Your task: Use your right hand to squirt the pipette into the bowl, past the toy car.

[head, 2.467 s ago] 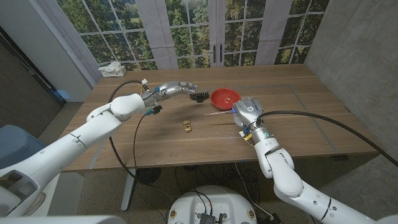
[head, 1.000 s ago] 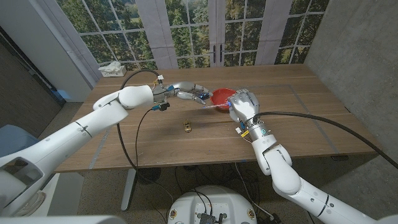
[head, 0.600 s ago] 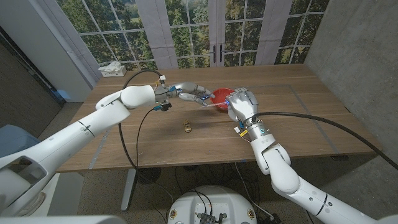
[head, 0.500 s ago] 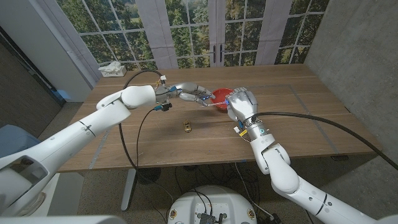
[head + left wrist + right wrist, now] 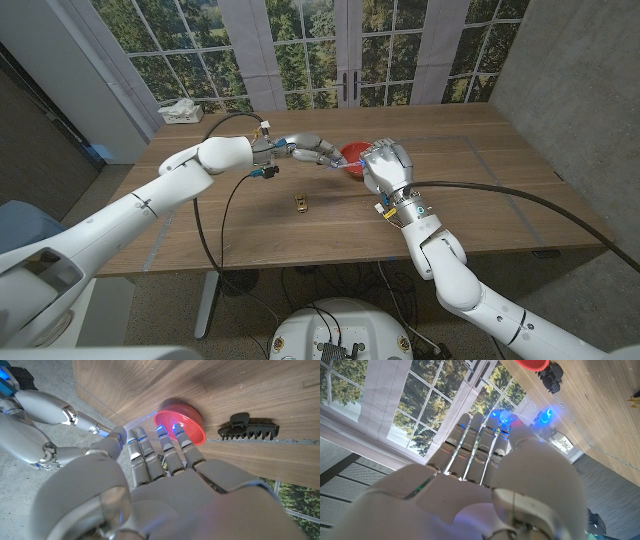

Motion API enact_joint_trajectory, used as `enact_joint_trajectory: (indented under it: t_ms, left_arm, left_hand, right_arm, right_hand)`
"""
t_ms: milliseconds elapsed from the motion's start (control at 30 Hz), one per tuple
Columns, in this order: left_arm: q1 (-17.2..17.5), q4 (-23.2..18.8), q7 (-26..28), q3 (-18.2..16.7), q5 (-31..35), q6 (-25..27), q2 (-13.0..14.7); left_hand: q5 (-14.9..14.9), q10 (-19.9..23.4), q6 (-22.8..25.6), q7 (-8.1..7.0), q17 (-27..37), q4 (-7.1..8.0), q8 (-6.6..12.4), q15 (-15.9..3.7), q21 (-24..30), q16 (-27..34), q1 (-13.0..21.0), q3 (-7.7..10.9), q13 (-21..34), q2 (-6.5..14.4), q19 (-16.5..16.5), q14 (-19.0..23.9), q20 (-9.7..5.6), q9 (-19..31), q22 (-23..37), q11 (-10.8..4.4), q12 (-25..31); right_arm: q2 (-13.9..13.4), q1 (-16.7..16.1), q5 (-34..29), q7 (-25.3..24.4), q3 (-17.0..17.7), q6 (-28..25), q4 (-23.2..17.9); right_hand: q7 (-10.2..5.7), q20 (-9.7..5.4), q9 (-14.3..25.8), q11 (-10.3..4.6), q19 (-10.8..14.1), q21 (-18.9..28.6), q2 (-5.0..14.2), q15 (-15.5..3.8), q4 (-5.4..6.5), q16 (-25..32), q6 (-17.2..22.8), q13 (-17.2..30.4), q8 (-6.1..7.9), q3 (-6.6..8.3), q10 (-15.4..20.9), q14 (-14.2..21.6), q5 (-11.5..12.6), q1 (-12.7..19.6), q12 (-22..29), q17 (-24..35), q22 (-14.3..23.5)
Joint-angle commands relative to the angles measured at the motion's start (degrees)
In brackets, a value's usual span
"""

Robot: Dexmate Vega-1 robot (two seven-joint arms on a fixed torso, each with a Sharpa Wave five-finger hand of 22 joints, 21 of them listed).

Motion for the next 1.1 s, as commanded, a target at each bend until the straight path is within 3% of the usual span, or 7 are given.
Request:
enact_joint_trajectory:
  t_ms: [33,167,333,633,767,833,1100]
  left_arm:
    - [0.11,-1.93,0.37,0.48,0.91,2.06,0.13]
    - [0.30,-2.56,0.89,0.63,1.59,2.51,0.12]
    - [0.77,-3.46,1.90,0.40,2.25,2.93,0.29]
    - [2.15,-3.84,4.27,-0.52,1.71,3.47,0.03]
    - [1.68,-2.13,1.11,-0.46,-2.30,2.93,-0.33]
    - [1.39,-1.20,0.03,-0.33,-3.29,1.67,-0.46]
    - [1.31,-0.32,-1.00,-0.42,-4.77,-1.24,-0.64]
  left_hand:
    - [-0.24,3.04,1.72,0.62,0.06,-2.34,0.04,-6.86,0.45,-0.32,1.85,-0.24,-0.08,-0.68,1.01,1.82,-0.40,0.15,0.09,0.05,0.61]
    - [-0.78,6.58,4.62,1.29,0.12,-3.29,0.11,-7.73,0.57,-0.37,6.17,-0.17,-0.06,-0.91,1.81,3.91,-0.68,0.23,0.06,0.00,0.77]
    - [-1.29,18.22,12.27,3.42,0.59,-2.72,1.04,-9.49,0.86,0.25,13.39,-1.30,0.49,0.50,3.26,8.24,-1.26,0.80,0.11,0.29,3.05]
    - [-1.26,21.18,12.58,4.70,0.94,-2.70,0.57,-9.92,1.08,0.80,16.08,-2.24,1.34,1.27,3.92,9.97,-1.16,1.41,0.15,0.65,4.04]
    - [-1.50,11.32,6.11,5.38,0.89,0.72,-2.64,-6.72,0.53,-1.27,8.62,-7.38,2.03,-0.50,2.67,6.83,-0.05,1.67,0.26,3.30,-0.12]
    - [-1.39,0.60,-3.42,4.99,0.71,0.03,-4.16,-4.17,-0.54,-3.11,4.34,-9.88,1.35,-3.07,0.45,2.09,0.88,0.96,0.30,5.22,-4.56]
    - [-1.22,-6.86,-11.59,4.37,0.61,0.35,-4.41,-2.87,-1.47,-2.97,-3.21,-14.59,0.80,-8.71,-1.27,-1.31,0.84,0.30,0.25,6.69,-5.23]
  right_arm:
    - [-1.17,-0.98,-0.17,-1.98,0.70,0.96,-1.19]
    - [-1.28,-1.12,-0.56,-2.89,0.97,0.95,-1.18]
    - [-1.33,-1.21,-0.10,-3.97,1.39,1.18,-1.06]
    - [-1.41,-0.90,-0.19,-4.62,1.37,1.76,-0.62]
    - [-1.64,-1.10,-0.33,-4.70,1.49,1.65,-0.68]
    - [-1.70,-1.24,-0.29,-4.91,1.58,1.59,-0.69]
    - [-1.45,-1.14,-0.01,-4.96,1.58,1.51,-0.16]
  right_hand:
    - [-0.48,-0.24,0.12,0.01,0.19,0.33,0.05,-8.71,-0.09,-0.19,0.36,0.20,0.57,-0.32,0.07,0.56,0.11,0.61,0.26,0.32,0.17]
    - [-0.50,-0.33,0.12,-0.07,0.22,0.41,0.04,-8.71,-0.10,-0.27,0.41,0.29,0.62,-0.34,0.07,0.54,0.11,0.65,0.26,0.32,0.17]
    - [-0.50,-0.38,0.12,-0.11,0.18,0.49,0.02,-8.76,-0.13,-0.32,0.44,0.41,0.69,-0.36,0.22,0.54,0.10,0.72,0.30,0.36,0.16]
    - [-0.61,-0.48,0.12,-0.19,0.11,0.64,-0.02,-8.77,-0.15,-0.42,0.55,0.62,0.81,-0.43,0.39,0.57,0.08,0.80,0.35,0.43,0.15]
    - [-0.58,-0.53,0.11,-0.20,0.08,0.71,-0.08,-8.80,-0.17,-0.44,0.74,0.71,0.93,-0.49,0.44,0.59,0.06,0.83,0.35,0.48,0.15]
    - [-0.61,-0.53,0.11,-0.15,0.08,0.76,-0.08,-8.85,-0.20,-0.49,0.69,0.76,0.93,-0.48,0.56,0.57,0.07,0.90,0.39,0.48,0.14]
    - [-0.65,-0.54,0.09,-0.21,0.04,0.89,-0.09,-8.93,-0.27,-0.56,0.83,0.94,1.05,-0.48,0.49,0.62,0.05,1.10,0.34,0.54,0.13]
